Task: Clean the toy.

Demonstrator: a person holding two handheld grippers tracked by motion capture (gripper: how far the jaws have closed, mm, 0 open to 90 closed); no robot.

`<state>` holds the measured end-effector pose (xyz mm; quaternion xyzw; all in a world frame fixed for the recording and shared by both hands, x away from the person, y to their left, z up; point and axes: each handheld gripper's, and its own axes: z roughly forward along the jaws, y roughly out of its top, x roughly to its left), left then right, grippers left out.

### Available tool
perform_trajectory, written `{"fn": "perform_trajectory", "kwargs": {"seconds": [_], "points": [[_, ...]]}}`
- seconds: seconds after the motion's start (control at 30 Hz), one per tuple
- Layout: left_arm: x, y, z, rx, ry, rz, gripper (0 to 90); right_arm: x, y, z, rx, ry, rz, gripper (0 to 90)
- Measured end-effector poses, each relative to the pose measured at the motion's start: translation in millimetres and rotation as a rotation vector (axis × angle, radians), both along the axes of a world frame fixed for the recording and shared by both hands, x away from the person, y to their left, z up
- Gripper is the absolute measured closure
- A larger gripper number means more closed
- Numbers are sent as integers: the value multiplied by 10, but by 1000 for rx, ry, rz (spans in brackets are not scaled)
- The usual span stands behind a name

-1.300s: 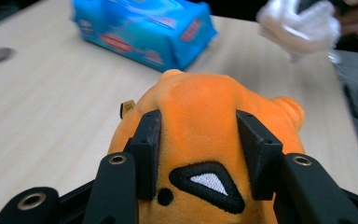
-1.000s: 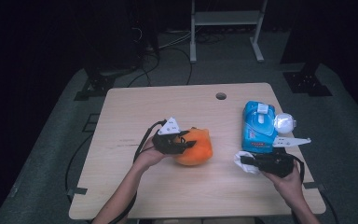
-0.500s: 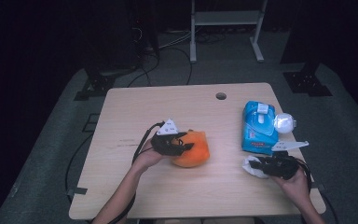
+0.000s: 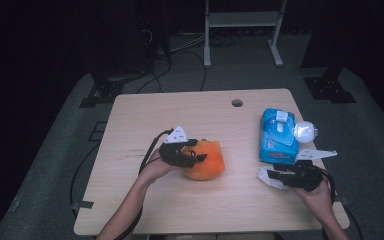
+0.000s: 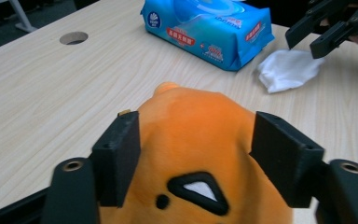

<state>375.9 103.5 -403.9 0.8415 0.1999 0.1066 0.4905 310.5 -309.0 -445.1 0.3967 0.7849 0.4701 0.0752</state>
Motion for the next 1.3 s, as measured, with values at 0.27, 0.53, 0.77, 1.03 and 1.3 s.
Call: {"fn": "perform_trajectory", "kwargs": {"seconds": [0.27,0.53,0.77,1.03,1.3], "points": [[-77,163,47,-11,3,30,229,13,56,12,0,-9,8,475],[-139,295,29,-15,11,56,194,22,75,9,12,-11,8,458],[-180,397,17,-18,18,78,181,15,73,1,13,-11,3,452],[-219,494,-18,-20,23,93,173,18,65,-1,16,-14,4,449],[-266,593,-62,-21,31,112,171,11,53,-3,18,-9,1,447]]}}
